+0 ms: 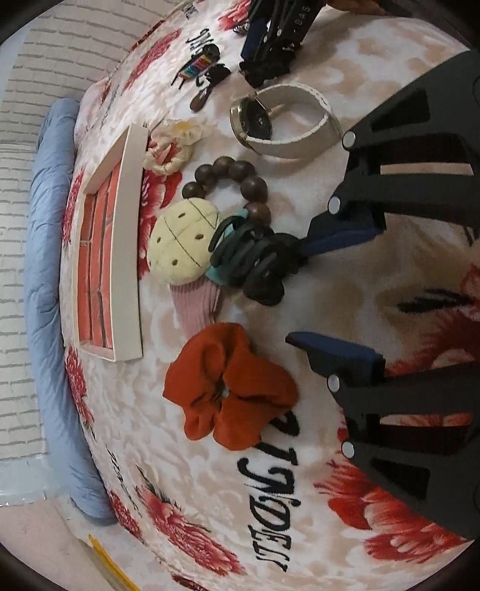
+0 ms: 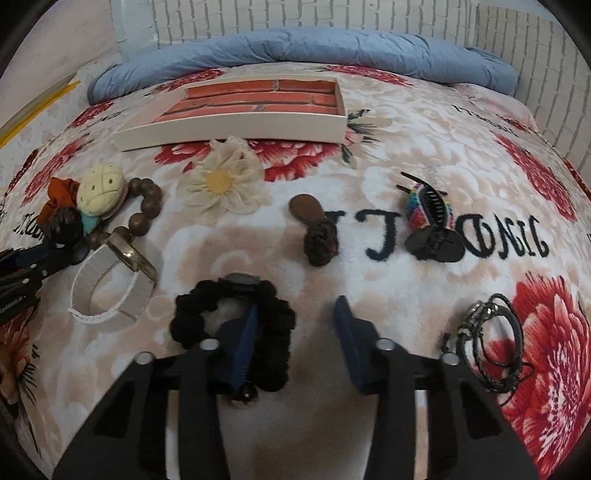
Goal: Organize jewelry
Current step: 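Grasp the black claw clip with the left tool while the right tool grasps the black fuzzy hair tie, then release the claw clip into the brick tray while the right tool drops the hair tie there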
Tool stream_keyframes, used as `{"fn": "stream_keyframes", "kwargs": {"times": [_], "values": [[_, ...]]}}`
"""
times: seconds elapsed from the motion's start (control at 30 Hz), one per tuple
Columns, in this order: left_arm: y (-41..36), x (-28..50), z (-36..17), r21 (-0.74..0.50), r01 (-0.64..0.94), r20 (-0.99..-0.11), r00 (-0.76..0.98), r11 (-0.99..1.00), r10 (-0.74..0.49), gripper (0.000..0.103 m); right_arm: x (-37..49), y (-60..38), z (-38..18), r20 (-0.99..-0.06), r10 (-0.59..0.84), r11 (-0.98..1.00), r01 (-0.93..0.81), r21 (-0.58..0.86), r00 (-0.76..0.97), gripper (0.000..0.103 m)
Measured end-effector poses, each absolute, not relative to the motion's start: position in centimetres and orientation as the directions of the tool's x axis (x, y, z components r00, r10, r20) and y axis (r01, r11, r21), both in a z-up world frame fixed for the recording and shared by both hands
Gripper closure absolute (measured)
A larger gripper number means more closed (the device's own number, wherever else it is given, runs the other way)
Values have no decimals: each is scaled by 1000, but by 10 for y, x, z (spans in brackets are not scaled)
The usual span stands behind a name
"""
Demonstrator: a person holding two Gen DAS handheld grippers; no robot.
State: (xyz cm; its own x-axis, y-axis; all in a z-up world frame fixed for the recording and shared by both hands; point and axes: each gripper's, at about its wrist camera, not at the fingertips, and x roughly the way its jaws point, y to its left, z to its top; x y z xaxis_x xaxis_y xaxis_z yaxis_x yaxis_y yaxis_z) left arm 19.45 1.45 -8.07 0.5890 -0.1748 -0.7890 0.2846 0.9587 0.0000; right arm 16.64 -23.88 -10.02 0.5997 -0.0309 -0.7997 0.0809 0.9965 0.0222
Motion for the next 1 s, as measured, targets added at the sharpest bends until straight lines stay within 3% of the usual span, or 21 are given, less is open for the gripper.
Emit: {"fn": "stream_keyframes", "kwargs": {"times": [0.2,0.27,0.37,0.43,0.63,0.83,1.0], "values": [[20,189,-73,-27,274,-759,620,961,-198,59,164,-241,-99,-794,-1,996,68,52,608,70],[18,186,-70,-15,278,-749,634,960,-195,39,164,-242,-100,-792,4,996,68,57,611,70],[11,184,-68,13,294,-739,647,956,-189,29,163,-243,-100,-790,8,996,68,63,613,70],[6,187,-68,30,294,-740,649,955,-176,27,163,-244,-101,-790,12,995,69,69,613,70],[-3,208,-70,55,299,-751,642,953,-158,28,164,-244,-100,-792,19,995,68,77,611,70],[-5,212,-72,15,336,-761,615,942,-207,59,164,-245,-99,-790,28,996,51,74,612,80],[-7,200,-69,33,346,-754,624,938,-204,60,163,-250,-96,-792,45,995,41,89,609,89]]}}
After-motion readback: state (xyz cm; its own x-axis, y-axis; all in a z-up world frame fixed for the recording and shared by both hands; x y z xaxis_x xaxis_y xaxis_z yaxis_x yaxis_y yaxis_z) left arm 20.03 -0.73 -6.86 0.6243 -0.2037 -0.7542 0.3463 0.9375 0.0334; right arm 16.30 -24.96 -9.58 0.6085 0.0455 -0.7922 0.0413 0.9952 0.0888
